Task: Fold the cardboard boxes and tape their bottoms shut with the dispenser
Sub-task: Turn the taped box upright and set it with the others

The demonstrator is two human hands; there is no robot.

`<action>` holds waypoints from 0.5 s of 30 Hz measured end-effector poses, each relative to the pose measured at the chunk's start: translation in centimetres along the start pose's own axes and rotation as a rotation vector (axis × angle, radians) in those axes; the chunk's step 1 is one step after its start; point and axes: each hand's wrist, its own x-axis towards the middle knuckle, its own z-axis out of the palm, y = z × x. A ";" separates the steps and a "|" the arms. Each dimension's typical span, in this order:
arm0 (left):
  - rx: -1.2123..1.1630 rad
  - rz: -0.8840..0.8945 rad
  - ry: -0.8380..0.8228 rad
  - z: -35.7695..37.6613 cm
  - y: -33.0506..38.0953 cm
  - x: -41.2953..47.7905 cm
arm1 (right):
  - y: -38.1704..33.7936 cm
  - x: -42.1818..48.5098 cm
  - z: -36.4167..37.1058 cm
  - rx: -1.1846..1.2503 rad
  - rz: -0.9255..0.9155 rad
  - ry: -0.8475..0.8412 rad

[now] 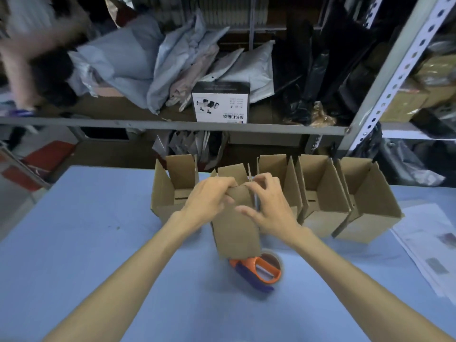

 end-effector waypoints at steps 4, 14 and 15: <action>-0.261 -0.016 0.003 -3.1 1.0 -1.1 | -2.2 0.8 -2.8 0.336 0.116 -0.009; -0.664 0.015 -0.168 -5.7 0.4 -4.0 | -4.0 -1.1 -5.0 0.969 0.513 0.074; -0.693 0.018 -0.176 -5.4 0.4 -4.3 | -3.9 -1.6 -4.4 1.005 0.552 0.069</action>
